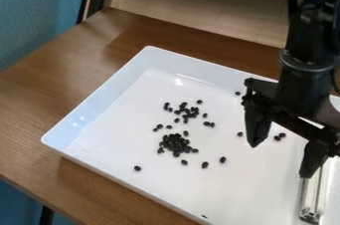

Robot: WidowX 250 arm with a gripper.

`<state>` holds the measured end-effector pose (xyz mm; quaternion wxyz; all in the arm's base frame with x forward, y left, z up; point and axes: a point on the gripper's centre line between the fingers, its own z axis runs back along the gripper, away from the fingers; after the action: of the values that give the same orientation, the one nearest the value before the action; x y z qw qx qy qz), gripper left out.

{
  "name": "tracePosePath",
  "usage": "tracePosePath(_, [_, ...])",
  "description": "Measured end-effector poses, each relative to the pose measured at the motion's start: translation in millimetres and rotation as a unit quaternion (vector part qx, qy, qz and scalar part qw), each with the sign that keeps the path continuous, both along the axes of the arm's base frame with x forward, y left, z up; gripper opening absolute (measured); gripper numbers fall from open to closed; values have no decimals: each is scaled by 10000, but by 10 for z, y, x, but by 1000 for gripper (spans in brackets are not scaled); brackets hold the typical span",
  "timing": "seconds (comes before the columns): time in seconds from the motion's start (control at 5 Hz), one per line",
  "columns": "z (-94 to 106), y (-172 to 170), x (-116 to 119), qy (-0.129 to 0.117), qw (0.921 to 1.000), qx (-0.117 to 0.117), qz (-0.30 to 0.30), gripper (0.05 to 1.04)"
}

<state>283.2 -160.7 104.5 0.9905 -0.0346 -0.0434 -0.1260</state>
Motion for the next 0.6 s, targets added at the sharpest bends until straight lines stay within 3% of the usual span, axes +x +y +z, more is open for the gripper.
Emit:
tracePosePath(0.4, [-169,-38,-17,186,9997,129,-11,1000])
tracePosePath(0.6, [-194,-125,35,112,9998,165,-94,1000])
